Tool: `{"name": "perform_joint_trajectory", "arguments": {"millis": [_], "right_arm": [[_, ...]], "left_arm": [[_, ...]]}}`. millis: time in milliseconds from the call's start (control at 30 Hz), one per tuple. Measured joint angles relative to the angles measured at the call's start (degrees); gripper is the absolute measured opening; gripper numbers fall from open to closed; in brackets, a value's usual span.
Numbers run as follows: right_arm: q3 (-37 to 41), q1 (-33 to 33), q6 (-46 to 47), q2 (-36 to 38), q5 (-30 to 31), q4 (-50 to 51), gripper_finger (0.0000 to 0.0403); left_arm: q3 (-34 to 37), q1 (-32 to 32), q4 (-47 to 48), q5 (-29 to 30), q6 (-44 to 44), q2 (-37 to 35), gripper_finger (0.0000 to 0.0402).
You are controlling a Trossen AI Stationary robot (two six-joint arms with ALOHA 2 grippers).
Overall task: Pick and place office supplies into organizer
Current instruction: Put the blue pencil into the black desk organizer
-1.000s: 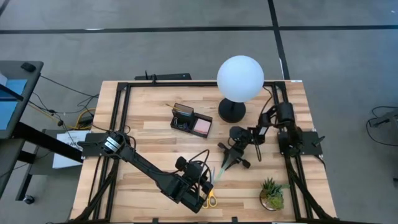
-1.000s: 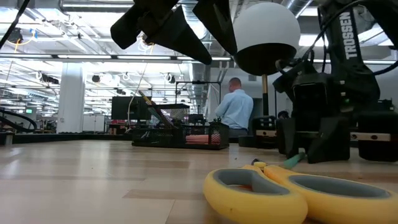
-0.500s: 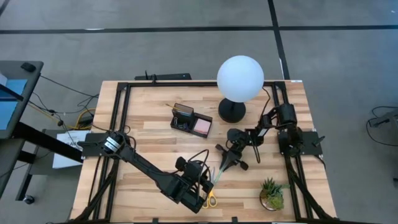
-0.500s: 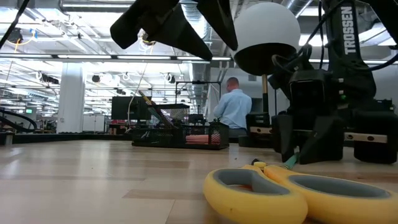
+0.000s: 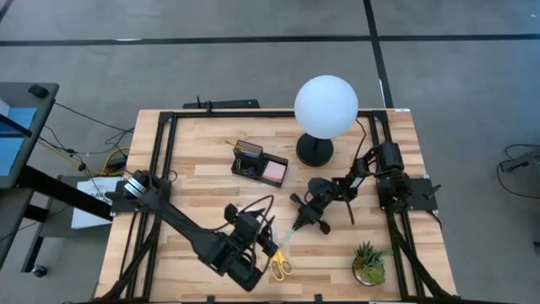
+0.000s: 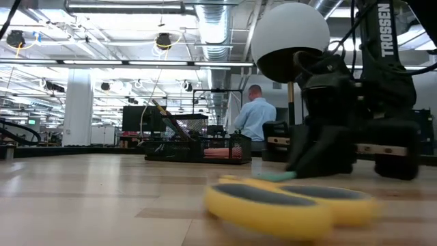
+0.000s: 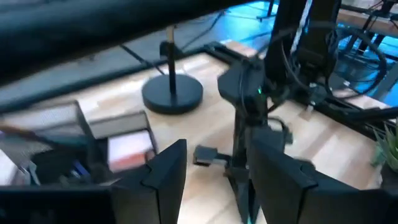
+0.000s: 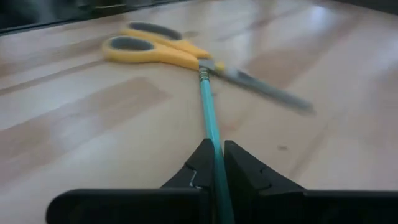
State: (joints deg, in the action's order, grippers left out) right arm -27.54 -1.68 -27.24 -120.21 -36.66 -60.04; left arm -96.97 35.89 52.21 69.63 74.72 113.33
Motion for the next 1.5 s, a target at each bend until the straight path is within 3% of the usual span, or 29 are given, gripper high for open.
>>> {"name": "perform_joint_trajectory", "arguments": {"millis": [167, 367, 600, 767, 933, 1100, 1200, 1333, 1500], "right_arm": [[0.19, 0.18, 5.81, -0.41, 5.78, -5.61, 0.0018], [0.16, 1.0, 10.5, -0.93, 6.26, -14.3, 0.0015], [-5.19, 2.13, 13.86, -0.65, 13.18, -18.48, 0.002], [-11.74, 2.08, 17.62, -0.52, 24.3, -17.04, 0.0016], [-16.12, 2.15, 17.66, 1.54, 35.99, -6.23, 0.002], [-17.87, 1.99, 15.54, 10.07, 44.34, 12.76, 0.0015], [-18.38, 1.42, 15.03, 16.15, 49.49, 18.9, 0.0013], [-19.93, 0.93, 13.27, 23.96, 55.12, 28.18, 0.002], [-28.01, 1.87, 11.93, 29.63, 59.52, 54.66, 0.0016]], "left_arm": [[0.0, 0.01, 3.53, 0.61, -2.1, -3.13, 0.0164], [0.0, -0.04, 4.19, 1.28, -5.45, -4.15, 0.0164], [0.0, -0.04, 4.86, 1.33, -5.95, -4.17, 0.0164], [0.0, -0.04, 7.61, 1.33, -5.34, -4.17, 0.0164], [0.0, 0.11, 17.67, 1.35, 1.74, -5.05, 0.0164], [0.0, 0.36, 31.18, 1.51, 12.43, -6.82, 0.0164], [0.0, 0.33, 37.75, 1.52, 17.23, -7.22, 0.0164], [-0.02, -0.24, 37.6, 1.32, 16.23, -7.45, 0.0164], [-0.02, -0.28, 37.79, 1.11, 16.7, -7.65, 0.0164]]}}
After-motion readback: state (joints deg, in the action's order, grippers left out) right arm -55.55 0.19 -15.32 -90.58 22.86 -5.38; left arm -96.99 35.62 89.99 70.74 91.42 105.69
